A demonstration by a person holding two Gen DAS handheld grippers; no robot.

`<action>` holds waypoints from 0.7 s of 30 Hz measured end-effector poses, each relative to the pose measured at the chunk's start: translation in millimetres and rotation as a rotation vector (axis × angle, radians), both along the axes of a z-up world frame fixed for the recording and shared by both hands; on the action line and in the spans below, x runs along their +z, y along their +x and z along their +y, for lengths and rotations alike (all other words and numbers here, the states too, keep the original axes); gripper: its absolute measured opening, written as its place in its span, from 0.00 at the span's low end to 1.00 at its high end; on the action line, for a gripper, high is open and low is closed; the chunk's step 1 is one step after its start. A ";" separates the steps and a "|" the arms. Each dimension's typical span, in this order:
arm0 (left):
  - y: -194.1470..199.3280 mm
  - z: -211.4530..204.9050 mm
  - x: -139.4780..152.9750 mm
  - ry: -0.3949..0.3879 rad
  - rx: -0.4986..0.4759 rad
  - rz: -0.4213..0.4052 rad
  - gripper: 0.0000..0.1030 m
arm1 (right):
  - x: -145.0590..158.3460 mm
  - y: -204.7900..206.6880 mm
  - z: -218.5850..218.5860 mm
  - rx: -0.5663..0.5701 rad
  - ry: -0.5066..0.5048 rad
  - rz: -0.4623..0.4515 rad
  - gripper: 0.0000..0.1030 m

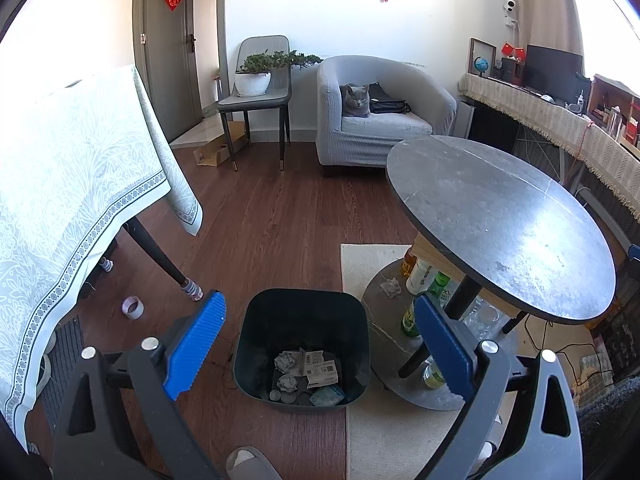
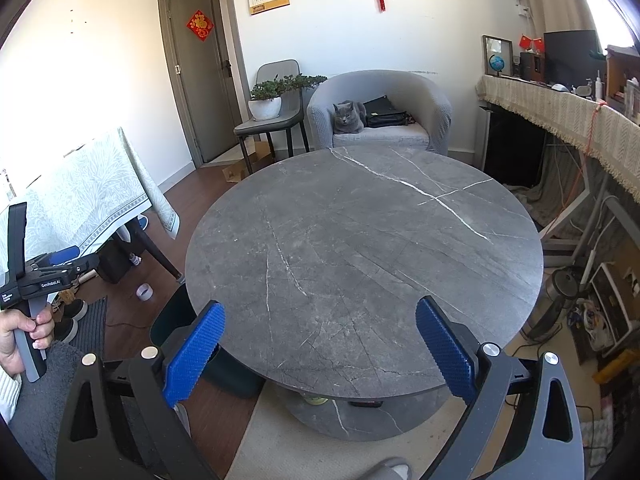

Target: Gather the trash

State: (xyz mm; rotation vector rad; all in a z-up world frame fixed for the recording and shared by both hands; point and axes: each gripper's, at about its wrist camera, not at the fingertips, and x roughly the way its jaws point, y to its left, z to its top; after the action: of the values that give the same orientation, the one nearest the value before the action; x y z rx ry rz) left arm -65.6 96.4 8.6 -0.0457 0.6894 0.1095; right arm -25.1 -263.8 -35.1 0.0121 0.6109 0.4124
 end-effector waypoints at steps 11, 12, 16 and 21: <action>0.2 -0.8 1.5 -0.004 -0.001 0.002 0.94 | -1.3 0.8 -0.5 -0.001 -0.004 0.005 0.95; 0.1 -1.0 1.5 -0.004 -0.002 0.002 0.94 | -1.8 1.1 -0.5 -0.001 -0.005 0.006 0.95; 0.4 -0.3 1.5 -0.005 0.000 0.001 0.94 | -2.1 1.2 -0.8 -0.001 -0.004 0.006 0.95; 0.3 -0.6 2.2 -0.008 0.000 0.002 0.94 | -2.1 1.2 -1.0 -0.001 -0.004 0.007 0.95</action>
State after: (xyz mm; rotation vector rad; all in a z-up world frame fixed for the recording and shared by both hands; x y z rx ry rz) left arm -65.3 95.8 10.8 -0.0536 0.6915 0.1069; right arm -23.9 -264.8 -37.2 0.0099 0.6185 0.4102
